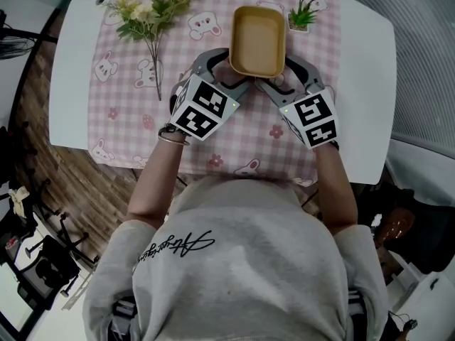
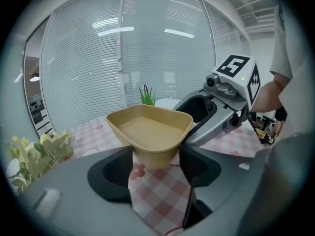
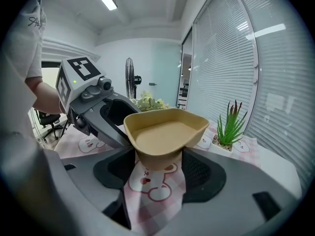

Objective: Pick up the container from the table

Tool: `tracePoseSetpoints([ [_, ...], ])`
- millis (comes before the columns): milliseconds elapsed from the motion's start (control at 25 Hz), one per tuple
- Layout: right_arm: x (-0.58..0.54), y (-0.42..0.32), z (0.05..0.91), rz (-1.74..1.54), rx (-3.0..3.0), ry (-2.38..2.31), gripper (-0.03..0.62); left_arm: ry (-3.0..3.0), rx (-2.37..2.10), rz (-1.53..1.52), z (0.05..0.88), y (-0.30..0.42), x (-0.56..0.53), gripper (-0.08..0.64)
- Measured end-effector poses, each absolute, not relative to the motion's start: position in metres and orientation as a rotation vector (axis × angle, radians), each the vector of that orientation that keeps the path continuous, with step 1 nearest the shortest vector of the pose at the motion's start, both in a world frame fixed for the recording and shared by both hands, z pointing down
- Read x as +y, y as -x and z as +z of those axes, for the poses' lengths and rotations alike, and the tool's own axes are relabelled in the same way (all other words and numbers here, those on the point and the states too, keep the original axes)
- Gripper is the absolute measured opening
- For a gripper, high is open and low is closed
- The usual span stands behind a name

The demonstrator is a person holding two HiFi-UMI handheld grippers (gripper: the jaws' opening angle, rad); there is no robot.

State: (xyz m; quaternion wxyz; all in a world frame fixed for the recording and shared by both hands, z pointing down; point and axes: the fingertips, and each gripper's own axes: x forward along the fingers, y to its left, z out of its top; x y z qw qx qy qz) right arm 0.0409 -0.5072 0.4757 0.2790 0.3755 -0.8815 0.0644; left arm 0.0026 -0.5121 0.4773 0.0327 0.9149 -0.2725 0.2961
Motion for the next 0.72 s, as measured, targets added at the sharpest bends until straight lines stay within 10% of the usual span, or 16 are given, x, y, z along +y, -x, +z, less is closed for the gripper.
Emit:
tracePoseSetpoints([
  [720,-0.477,-0.024,0.45,0.134,-2.38,-1.036,0.293,-2.859,-0.85,0.861,0.452,0.014,-0.482,0.291],
])
